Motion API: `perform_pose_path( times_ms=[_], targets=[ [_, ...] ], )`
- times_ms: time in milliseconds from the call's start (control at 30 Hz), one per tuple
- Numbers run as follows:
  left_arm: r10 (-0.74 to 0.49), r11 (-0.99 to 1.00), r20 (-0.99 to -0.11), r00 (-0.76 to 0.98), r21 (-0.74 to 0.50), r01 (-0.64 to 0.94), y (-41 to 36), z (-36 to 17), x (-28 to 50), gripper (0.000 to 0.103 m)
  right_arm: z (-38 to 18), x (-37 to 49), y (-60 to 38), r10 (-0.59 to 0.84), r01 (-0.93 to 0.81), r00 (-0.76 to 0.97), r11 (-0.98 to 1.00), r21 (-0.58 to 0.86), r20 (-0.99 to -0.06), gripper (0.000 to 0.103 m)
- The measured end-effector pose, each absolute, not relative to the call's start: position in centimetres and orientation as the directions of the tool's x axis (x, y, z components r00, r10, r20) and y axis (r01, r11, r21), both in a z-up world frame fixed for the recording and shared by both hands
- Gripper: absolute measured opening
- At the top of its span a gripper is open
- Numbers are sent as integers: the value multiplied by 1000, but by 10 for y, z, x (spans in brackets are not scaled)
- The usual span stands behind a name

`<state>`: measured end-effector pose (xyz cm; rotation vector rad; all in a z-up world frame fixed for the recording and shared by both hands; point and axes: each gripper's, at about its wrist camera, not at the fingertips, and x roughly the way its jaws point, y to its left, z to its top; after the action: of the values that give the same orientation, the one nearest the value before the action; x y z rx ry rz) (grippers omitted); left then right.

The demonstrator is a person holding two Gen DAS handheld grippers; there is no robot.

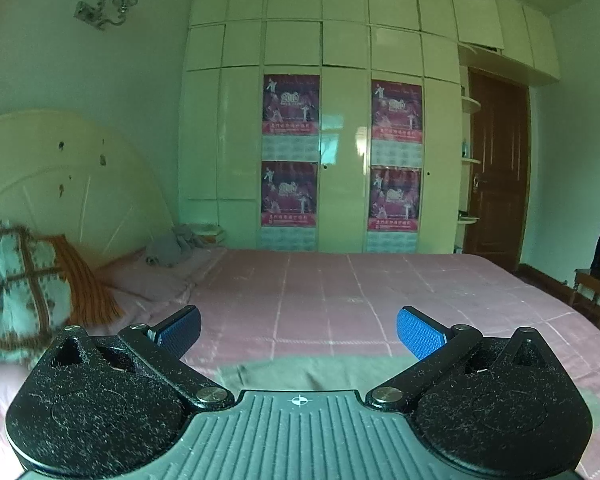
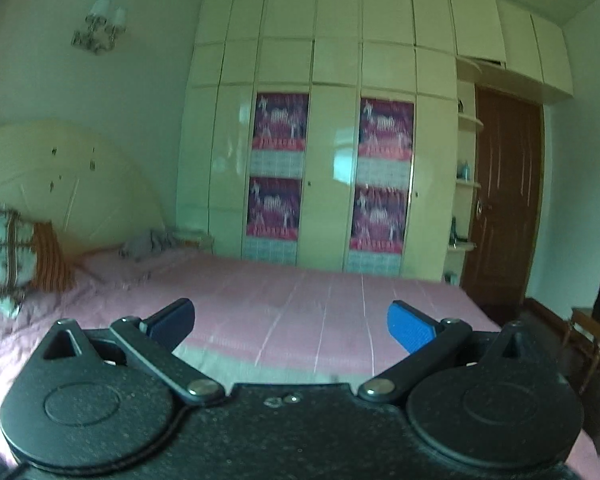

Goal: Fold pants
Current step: 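Lower both grippers to the pant leg cuffs and close on them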

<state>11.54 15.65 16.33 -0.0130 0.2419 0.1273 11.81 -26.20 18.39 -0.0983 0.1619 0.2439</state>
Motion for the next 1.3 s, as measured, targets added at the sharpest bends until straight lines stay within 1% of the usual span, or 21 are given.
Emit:
perform_pose_path(
  times_ms=[133, 233, 333, 400, 500, 600, 700, 733, 767, 800, 833, 867, 900, 967, 1000, 1100, 1200, 1300],
  targets=[
    [162, 987, -245, 956, 37, -158, 183, 184, 159, 103, 209, 166, -266, 206, -226, 966, 966, -122, -159, 103],
    [195, 981, -262, 945, 46, -190, 203, 191, 199, 103, 220, 211, -270, 188, -211, 964, 970, -116, -187, 103],
    [235, 972, -297, 925, 60, -228, 231, 184, 247, 103, 225, 255, -270, 188, -213, 957, 973, -94, -222, 103],
    [252, 967, -335, 908, 59, -247, 251, 169, 278, 103, 222, 284, -268, 194, -219, 950, 972, -83, -244, 103],
    [253, 964, -419, 872, 36, -263, 281, 129, 322, 103, 208, 331, -264, 203, -231, 932, 971, -60, -301, 103],
    [236, 966, -491, 839, 28, -256, 301, 82, 358, 103, 178, 373, -256, 220, -254, 904, 966, -46, -366, 103],
    [221, 971, -538, 813, 40, -237, 307, 39, 392, 102, 145, 408, -236, 225, -281, 879, 957, -74, -421, 103],
    [204, 974, -558, 805, 36, -222, 312, 24, 407, 88, 135, 421, -228, 232, -296, 869, 952, -83, -438, 102],
    [195, 976, -577, 793, 34, -215, 315, 13, 417, 72, 121, 432, -221, 251, -319, 854, 945, -77, -456, 100],
    [174, 978, -601, 780, 17, -206, 320, -1, 431, 71, 112, 444, -212, 272, -344, 836, 936, -68, -477, 92],
    [164, 979, -613, 772, 8, -202, 322, -14, 441, 71, 102, 455, -204, 286, -363, 820, 930, -65, -496, 84],
    [163, 980, -621, 767, 11, -199, 324, -23, 449, 71, 93, 466, -195, 297, -378, 808, 924, -61, -509, 80],
    [165, 980, -631, 758, 18, -199, 326, -35, 461, 72, 82, 477, -184, 311, -397, 792, 916, -56, -526, 77],
    [141, 984, -657, 741, 8, -181, 330, -57, 484, 80, 63, 501, -166, 342, -436, 760, 899, -44, -553, 77],
    [137, 985, -670, 729, 16, -170, 330, -69, 495, 82, 52, 510, -155, 363, -462, 739, 886, -35, -568, 73],
    [142, 988, -696, 703, 60, -141, 331, -97, 511, 84, 16, 539, -124, 392, -528, 677, 848, -40, -623, 53],
    [115, 991, -731, 672, 35, -132, 339, -115, 522, 84, -20, 559, -104, 397, -573, 624, 818, -49, -673, 53],
    [89, 992, -763, 640, 13, -123, 345, -136, 537, 84, -47, 574, -93, 393, -591, 596, 805, -51, -700, 55]
  ],
)
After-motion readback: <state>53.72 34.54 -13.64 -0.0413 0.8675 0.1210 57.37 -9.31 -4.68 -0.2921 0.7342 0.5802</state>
